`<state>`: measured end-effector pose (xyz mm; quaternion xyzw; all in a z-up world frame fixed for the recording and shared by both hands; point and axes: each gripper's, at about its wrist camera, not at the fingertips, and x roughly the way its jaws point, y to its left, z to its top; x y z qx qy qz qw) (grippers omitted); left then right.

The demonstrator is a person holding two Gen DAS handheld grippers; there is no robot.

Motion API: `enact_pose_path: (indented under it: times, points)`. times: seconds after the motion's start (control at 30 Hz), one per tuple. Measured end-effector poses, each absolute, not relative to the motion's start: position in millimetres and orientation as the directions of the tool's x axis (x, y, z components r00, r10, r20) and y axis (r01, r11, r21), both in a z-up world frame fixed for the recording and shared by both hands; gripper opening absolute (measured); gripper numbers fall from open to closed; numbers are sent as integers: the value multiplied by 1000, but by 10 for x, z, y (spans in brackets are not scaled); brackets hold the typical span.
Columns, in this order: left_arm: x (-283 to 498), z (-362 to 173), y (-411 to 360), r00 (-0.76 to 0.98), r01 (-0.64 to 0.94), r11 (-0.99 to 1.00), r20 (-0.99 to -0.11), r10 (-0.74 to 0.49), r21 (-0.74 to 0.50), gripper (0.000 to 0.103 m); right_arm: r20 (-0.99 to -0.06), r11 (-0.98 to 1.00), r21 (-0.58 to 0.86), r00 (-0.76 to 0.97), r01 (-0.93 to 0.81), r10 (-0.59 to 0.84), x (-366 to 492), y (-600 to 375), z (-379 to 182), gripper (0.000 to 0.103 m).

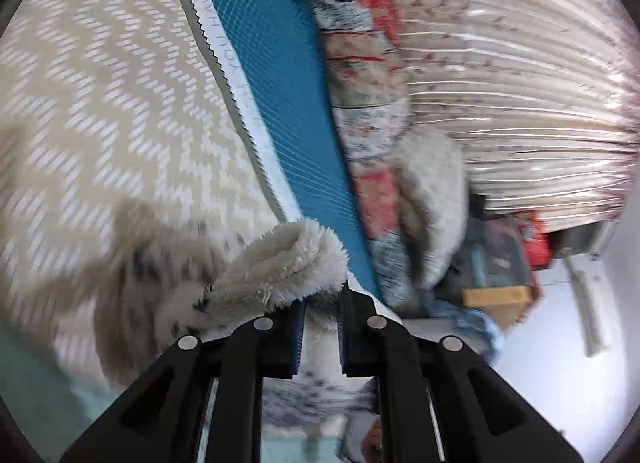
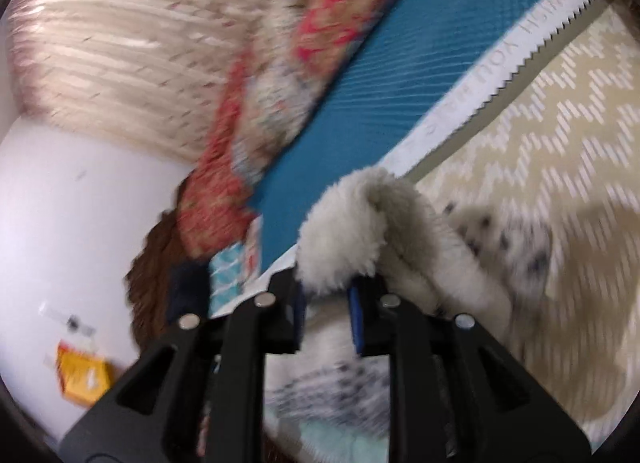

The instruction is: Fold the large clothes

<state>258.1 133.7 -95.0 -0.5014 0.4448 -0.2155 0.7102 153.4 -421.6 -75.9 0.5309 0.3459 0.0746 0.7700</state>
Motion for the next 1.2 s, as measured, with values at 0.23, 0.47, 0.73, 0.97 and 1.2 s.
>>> enact_pose_path:
  times: [0.23,0.47,0.73,0.97,1.2]
  points:
    - [3011,-1602,1261,437,-251,493,-552,-710,-833,92,-325,137,946,848,295,418,1569,-4489,-1553,40]
    - [2900,-1332,1486,533,-168,292,-336,-776,-941,91,-363,348,906,867,243,341,1273,-4562,-1014,81]
    - [2718,-813,1557,609,-99,283,-283,-741,-954,87,-664,930,369,697,-8,269,1603,-2895,-483,81]
    - [2556,-773,728,427,56,653,-573,-699,-755,87,-745,969,245,646,35,165,1631,-2607,-1027,81]
    - [2442,-1121,489,402,146,802,-706,-583,-579,87,-616,865,498,727,62,303,1194,-3011,-634,81]
